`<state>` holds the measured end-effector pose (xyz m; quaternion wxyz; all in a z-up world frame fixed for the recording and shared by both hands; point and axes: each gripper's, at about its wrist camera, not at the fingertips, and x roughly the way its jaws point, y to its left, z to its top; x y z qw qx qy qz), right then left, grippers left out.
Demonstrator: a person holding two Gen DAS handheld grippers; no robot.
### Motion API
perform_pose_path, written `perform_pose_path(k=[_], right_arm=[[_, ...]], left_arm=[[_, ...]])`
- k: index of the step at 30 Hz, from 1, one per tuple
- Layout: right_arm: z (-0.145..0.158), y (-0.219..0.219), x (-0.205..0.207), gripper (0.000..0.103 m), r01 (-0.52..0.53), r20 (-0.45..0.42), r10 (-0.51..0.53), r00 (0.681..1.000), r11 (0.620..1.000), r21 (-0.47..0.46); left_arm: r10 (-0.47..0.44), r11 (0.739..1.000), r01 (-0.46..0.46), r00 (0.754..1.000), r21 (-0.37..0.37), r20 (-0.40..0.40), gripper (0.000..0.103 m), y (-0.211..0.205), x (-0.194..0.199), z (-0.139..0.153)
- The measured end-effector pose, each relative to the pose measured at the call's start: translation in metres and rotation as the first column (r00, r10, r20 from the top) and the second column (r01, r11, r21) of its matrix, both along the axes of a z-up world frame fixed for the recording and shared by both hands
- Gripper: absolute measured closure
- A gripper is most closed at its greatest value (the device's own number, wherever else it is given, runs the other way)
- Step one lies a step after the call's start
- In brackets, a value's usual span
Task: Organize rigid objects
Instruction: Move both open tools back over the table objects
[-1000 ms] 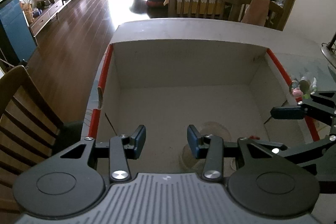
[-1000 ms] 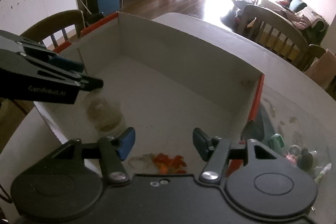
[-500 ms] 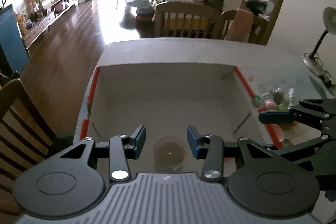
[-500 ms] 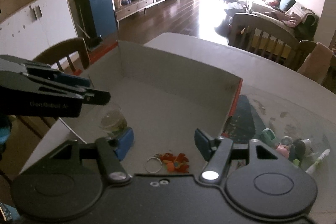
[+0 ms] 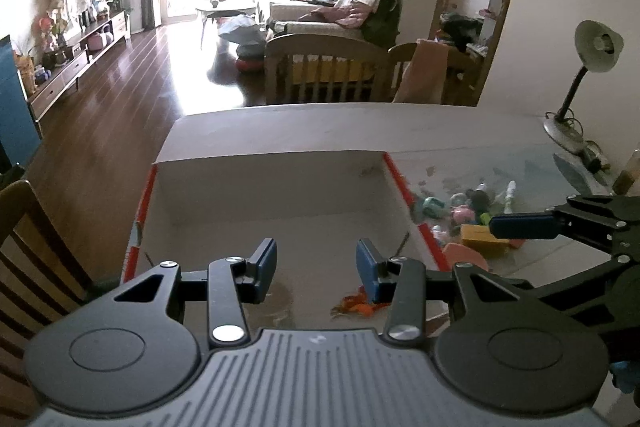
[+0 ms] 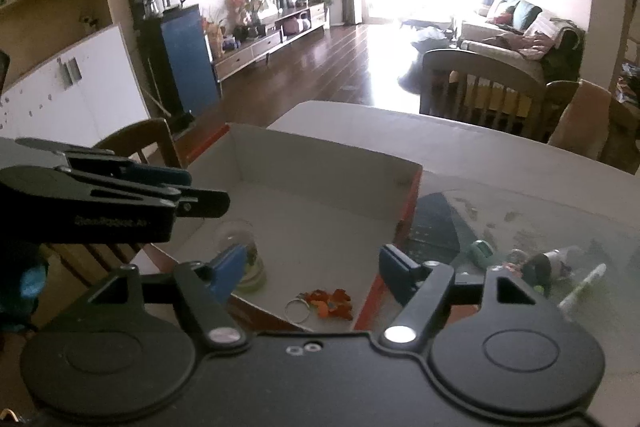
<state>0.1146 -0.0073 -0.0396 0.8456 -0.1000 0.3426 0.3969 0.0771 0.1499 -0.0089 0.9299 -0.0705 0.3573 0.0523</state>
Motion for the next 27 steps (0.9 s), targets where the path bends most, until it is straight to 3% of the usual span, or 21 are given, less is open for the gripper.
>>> perform_pose_path(k=[4, 12, 15, 22, 25, 27], right_arm=[[0.007, -0.016, -0.005, 0.021, 0.014, 0.022, -0.014, 1.000, 1.000, 0.023], [0.011, -0.058, -0.010, 0.012, 0.041, 0.040, -0.044, 0.998, 0.997, 0.066], [0.009, -0.075, -0.008, 0.012, 0.058, 0.040, -0.061, 0.997, 0.996, 0.067], [-0.001, -0.124, 0.003, 0.011, 0.120, 0.018, -0.122, 0.992, 0.990, 0.075], [-0.005, -0.144, 0.012, 0.010, 0.150, 0.010, -0.151, 0.989, 0.986, 0.078], [-0.010, -0.157, 0.018, 0.009, 0.174, 0.010, -0.175, 0.985, 0.982, 0.068]], left_arm=[[-0.010, 1.000, 0.010, 1.000, 0.005, 0.014, 0.053, -0.014, -0.002, 0.005], [-0.024, 1.000, 0.024, 0.999, 0.011, 0.031, 0.051, -0.043, 0.000, 0.008], [-0.032, 0.999, 0.032, 0.999, 0.010, 0.036, 0.040, -0.055, 0.002, 0.008], [-0.058, 0.998, 0.058, 0.998, 0.001, 0.022, 0.039, -0.088, 0.009, -0.001], [-0.061, 0.998, 0.061, 0.998, 0.001, 0.011, 0.029, -0.103, 0.015, -0.007], [-0.061, 0.998, 0.061, 0.998, -0.004, 0.006, 0.029, -0.112, 0.019, -0.011]])
